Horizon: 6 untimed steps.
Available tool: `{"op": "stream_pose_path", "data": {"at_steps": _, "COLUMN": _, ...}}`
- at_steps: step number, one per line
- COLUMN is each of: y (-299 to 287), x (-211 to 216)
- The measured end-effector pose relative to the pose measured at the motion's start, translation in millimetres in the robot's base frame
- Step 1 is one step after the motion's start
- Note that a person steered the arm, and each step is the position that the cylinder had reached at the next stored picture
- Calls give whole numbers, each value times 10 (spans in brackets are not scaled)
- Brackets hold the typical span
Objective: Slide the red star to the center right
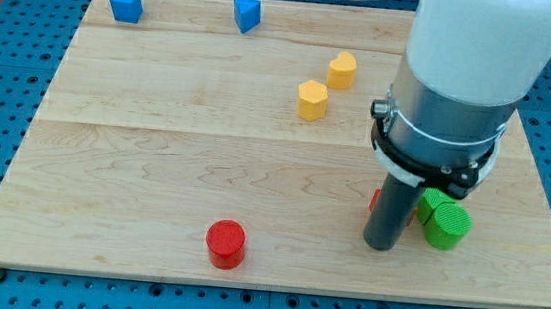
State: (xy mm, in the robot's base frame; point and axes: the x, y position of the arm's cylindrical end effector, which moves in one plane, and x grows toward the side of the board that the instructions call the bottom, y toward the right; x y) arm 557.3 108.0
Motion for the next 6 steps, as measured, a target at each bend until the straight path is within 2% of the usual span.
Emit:
{"op": "stream_pose_path", "data": {"at_steps": 1, "y": -205, "x": -635}}
{"op": "stream_pose_path", "data": {"at_steps": 2, "y": -194, "x": -688}}
{"op": "stream_pose_path", "data": {"at_steps": 3, "y": -269, "x": -135}}
{"op": "stream_pose_path", "data": {"at_steps": 5, "y": 78, "x": -862}}
{"op": "stream_pose_path", "data": {"at_steps": 6, "y": 660, "x": -976}}
